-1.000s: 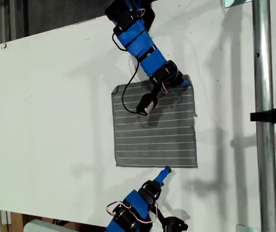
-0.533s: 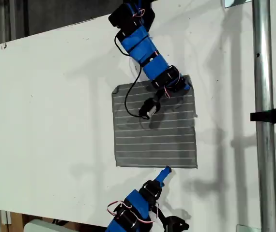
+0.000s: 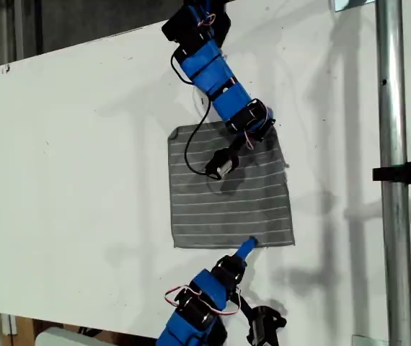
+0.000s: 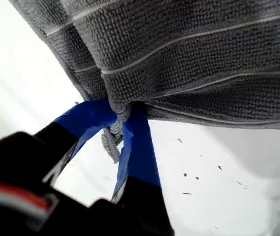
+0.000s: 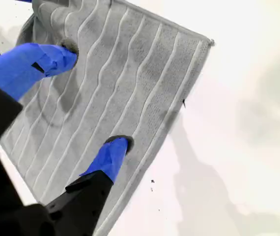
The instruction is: Grasp corners of a towel and fold twice.
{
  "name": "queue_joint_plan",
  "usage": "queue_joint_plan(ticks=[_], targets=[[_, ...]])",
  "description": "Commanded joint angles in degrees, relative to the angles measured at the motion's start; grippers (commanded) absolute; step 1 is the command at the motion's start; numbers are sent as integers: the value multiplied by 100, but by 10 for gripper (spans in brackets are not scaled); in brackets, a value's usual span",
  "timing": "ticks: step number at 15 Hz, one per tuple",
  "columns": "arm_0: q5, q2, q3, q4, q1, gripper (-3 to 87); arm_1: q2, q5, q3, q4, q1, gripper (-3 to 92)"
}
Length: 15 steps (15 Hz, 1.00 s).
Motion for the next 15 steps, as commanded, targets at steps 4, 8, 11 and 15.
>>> queue_joint_plan(ticks=[4, 8, 11, 15], targets=[[70, -1740, -1635, 105, 97, 325, 185, -35, -132, 18, 132, -2], [-343, -3138, -2558, 264, 396, 327, 237, -62, -132, 62, 185, -2], [-545, -3858, -2962, 343, 483, 328, 264, -62, -132, 79, 158, -2], [-492, -5054, -4140, 545, 492, 322, 272, -35, -132, 105, 132, -2]])
